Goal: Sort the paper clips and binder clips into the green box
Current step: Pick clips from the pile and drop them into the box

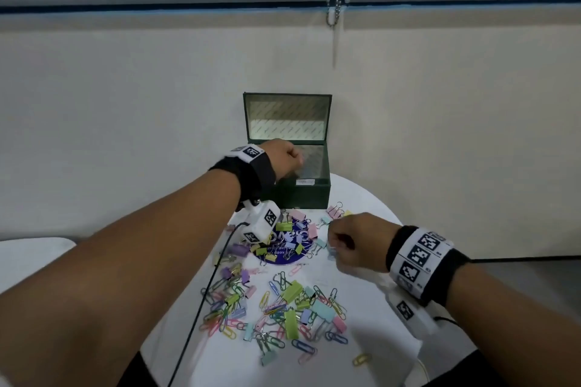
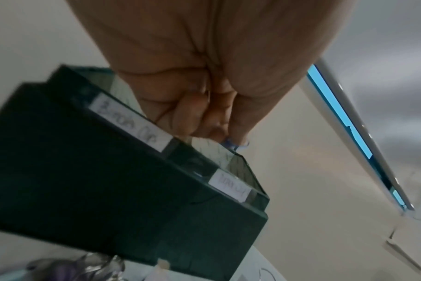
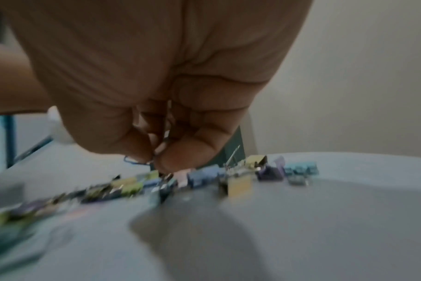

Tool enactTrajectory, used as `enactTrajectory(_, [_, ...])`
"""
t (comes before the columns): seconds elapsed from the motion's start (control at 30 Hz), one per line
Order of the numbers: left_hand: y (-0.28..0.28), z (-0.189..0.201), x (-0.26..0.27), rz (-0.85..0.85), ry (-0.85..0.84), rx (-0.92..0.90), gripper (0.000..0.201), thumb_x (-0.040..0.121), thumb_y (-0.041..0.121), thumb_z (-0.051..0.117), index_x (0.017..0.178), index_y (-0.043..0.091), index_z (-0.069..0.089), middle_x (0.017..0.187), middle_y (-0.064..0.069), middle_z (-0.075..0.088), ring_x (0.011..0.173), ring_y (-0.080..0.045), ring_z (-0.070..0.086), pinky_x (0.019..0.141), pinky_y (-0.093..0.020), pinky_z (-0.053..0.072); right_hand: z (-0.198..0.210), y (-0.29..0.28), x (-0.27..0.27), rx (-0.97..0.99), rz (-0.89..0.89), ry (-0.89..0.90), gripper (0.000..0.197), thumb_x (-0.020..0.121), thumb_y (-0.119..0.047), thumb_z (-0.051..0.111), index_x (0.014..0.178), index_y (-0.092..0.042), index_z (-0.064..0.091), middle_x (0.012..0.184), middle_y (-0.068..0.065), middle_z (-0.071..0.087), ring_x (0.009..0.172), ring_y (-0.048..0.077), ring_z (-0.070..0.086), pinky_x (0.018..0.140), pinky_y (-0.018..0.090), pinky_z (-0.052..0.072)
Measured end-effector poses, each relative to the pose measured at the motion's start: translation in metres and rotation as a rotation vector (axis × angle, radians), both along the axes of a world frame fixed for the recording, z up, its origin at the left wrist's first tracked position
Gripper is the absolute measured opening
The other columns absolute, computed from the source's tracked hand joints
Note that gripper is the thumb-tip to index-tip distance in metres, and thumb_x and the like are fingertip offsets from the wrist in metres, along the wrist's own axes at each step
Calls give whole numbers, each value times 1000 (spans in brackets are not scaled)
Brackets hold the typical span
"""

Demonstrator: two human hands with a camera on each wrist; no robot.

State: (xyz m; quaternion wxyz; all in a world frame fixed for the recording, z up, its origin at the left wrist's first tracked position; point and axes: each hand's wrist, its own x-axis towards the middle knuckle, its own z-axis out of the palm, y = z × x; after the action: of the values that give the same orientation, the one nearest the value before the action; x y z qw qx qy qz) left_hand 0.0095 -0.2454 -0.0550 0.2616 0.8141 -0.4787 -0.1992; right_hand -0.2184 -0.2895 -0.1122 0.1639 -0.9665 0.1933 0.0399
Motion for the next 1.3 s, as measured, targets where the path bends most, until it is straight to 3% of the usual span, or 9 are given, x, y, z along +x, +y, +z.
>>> enactTrajectory(0.2, [4, 5, 0, 103, 402, -120, 36, 95, -9, 46, 127, 6, 58, 110, -17, 67, 74, -20, 69, 59, -25, 59, 39, -35, 48, 99, -229, -296, 8, 91, -18, 61, 92, -26, 61, 88, -5, 66, 78, 14, 66, 73, 28, 59])
enactTrajectory(0.33, [45, 14, 13, -9, 106, -138, 23, 92, 2, 59, 104, 20, 68, 97, -4, 74, 83, -18, 73, 77, -32, 61, 55, -51, 88, 21, -317, -373, 13, 88, -15, 63, 97, -24, 60, 98, 2, 65, 82, 21, 65, 74, 37, 62])
enactTrajectory(0.5, [116, 16, 17, -216, -301, 196, 11, 89, 25, 69, 99, 27, 73, 86, 16, 68, 79, 2, 62, 78, -19, 48, 57, -48, 106, -179, -278, -215, 20, 93, -17, 60, 109, -24, 69, 122, 5, 62, 103, 25, 61, 87, 32, 49])
enactTrajectory(0.63, [166, -10, 9, -301, -359, 529, 13, 82, 38, 72, 91, 28, 74, 79, 20, 67, 72, 6, 60, 75, -19, 47, 41, -9, 84, -169, -21, -232, 15, 92, -20, 63, 101, -31, 69, 107, -7, 61, 96, 15, 61, 91, 34, 54])
enactTrajectory(0.77, [199, -33, 2, -247, -408, 568, 46, 67, 62, 74, 107, 41, 63, 88, 20, 61, 82, 0, 59, 81, -28, 53, 22, 37, 59, -68, 246, 72, 23, 95, -21, 60, 108, -37, 71, 108, -17, 67, 94, 3, 62, 91, 26, 54])
enactTrajectory(0.87, [206, -41, -4, -294, -410, 511, 54, 72, 57, 74, 121, 42, 60, 94, 19, 56, 87, -3, 56, 82, -26, 51, 9, 48, 49, -96, 279, 155, 27, 95, -22, 57, 114, -35, 69, 111, -16, 67, 97, 6, 61, 93, 28, 52])
enactTrajectory(1.0, [202, -48, -11, -382, -396, 419, 33, 86, 39, 69, 119, 31, 68, 102, 12, 63, 88, -8, 57, 78, -21, 44, 5, 46, 45, -121, 257, 185, 21, 94, -29, 62, 113, -32, 69, 108, -14, 66, 94, 5, 59, 89, 25, 52])
enactTrajectory(1.13, [193, -53, -13, -395, -410, 366, 16, 92, 30, 62, 104, 28, 72, 104, 10, 66, 90, -11, 59, 78, -23, 44, 3, 47, 48, -120, 276, 172, 8, 93, -28, 60, 96, -29, 68, 100, -10, 64, 89, 10, 60, 83, 28, 54])
enactTrajectory(1.3, [189, -53, -3, -343, -337, 343, 9, 88, 26, 61, 92, 26, 69, 89, 13, 67, 78, -7, 58, 72, -20, 44, 5, 52, 50, -92, 216, 156, 15, 84, -18, 50, 72, -26, 47, 76, -4, 58, 68, 16, 52, 69, 34, 54])
